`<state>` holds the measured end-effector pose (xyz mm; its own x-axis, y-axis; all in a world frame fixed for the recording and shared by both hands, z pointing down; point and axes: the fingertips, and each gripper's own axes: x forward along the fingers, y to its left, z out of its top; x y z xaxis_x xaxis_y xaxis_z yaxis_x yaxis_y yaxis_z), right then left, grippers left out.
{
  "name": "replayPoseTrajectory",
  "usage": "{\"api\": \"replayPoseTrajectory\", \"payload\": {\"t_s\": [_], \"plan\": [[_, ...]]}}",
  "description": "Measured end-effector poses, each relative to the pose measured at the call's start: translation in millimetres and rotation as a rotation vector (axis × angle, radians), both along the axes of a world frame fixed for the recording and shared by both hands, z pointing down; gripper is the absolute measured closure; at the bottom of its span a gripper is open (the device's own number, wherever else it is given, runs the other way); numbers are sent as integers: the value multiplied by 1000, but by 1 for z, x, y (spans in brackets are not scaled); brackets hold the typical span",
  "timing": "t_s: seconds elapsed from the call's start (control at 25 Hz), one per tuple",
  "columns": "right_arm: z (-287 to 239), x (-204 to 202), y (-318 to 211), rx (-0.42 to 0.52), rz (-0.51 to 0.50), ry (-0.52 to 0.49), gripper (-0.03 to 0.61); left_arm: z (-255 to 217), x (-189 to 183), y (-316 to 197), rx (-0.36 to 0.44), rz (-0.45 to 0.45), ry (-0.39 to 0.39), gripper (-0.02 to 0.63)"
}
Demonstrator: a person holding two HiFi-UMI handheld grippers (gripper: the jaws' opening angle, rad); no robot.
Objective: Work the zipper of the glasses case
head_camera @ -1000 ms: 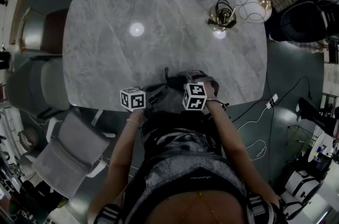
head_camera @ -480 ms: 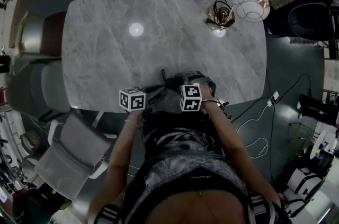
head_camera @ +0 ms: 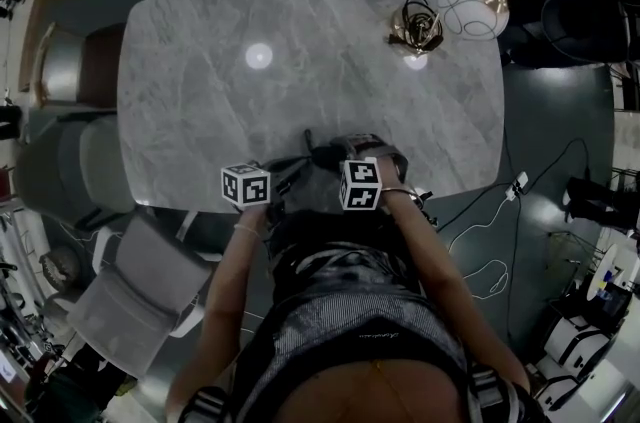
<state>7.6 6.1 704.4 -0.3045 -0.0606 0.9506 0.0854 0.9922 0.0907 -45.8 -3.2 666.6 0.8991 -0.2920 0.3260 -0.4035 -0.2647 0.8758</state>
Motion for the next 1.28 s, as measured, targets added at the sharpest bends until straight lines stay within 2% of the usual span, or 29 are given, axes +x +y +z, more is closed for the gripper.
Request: {"api": "replayPoseTrajectory", "payload": {"t_s": [0.2,0.52,0.76,0.96,1.12,1.28], "plan": [[1,1,-3,10,-4,-4,264,-1,2,-3,41,61,-66,609],[-1,-1,0,-3,-1,-15,264,2,10,-5,18,120,-34,607],[-2,-1,1,-8,3,-15,264,0,10,-6,1,120,-24,609],[-1,-2,1,-9,2,-17,264,-4,12,-5,51,159,-85,609],[1,0,-1,15,-2,-5,265,-8,14,-3,60,171,-106,609],[2,0,1,-3,-4,3,270,-11,20,-3,97,217,-159,609]]}}
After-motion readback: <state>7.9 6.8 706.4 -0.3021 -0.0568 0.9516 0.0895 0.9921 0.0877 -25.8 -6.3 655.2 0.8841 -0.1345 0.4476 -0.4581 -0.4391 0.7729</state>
